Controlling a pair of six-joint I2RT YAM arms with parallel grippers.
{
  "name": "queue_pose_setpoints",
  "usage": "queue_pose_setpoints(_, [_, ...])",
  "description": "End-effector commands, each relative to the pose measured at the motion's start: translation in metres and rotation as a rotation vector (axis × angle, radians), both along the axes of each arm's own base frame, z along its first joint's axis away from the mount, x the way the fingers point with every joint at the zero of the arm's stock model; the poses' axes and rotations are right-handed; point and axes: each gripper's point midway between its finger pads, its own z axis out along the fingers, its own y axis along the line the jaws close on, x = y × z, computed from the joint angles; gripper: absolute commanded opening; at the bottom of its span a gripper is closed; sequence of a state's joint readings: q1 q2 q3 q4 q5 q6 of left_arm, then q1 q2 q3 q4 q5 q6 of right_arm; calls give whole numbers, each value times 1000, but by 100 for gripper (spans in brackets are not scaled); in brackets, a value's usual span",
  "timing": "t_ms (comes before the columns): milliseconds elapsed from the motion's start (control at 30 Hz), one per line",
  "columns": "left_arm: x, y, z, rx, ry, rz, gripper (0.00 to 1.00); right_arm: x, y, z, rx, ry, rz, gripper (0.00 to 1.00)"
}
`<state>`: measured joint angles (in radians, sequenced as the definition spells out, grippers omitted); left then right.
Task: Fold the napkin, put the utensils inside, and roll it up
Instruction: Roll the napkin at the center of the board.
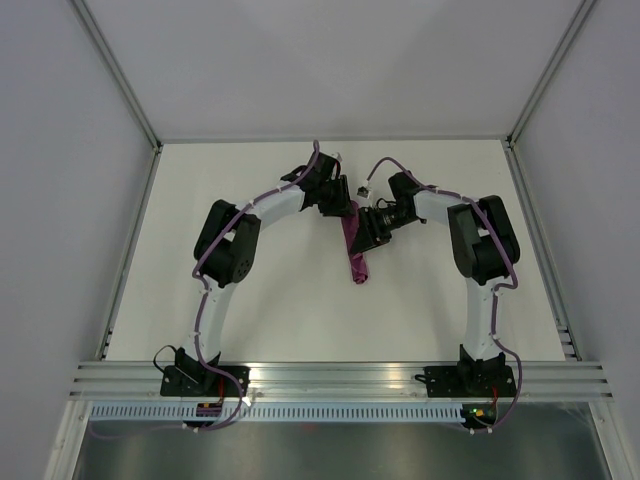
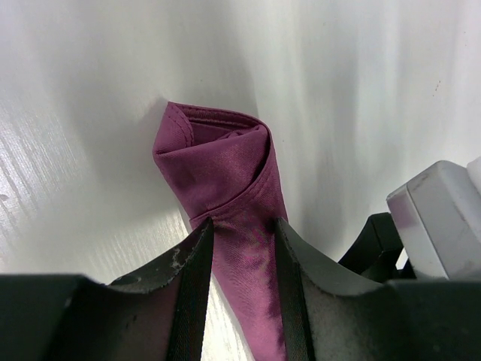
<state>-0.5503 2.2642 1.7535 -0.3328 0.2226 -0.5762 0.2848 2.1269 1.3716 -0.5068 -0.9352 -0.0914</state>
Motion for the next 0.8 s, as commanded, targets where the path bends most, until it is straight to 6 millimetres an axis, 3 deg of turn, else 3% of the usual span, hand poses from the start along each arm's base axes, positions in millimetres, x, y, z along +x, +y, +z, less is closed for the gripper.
queue_pose_setpoints(0, [4, -4, 13, -19, -26, -48, 43, 6, -14, 1, -69, -22, -28, 58])
queue_pose_setpoints(500, [5, 0, 17, -24, -29, -62, 43, 15, -9, 54, 21, -70, -34, 58])
queue_pose_setpoints(767, [7, 2, 40, -28, -85, -86, 43, 37, -21, 85, 26, -172, -97, 57])
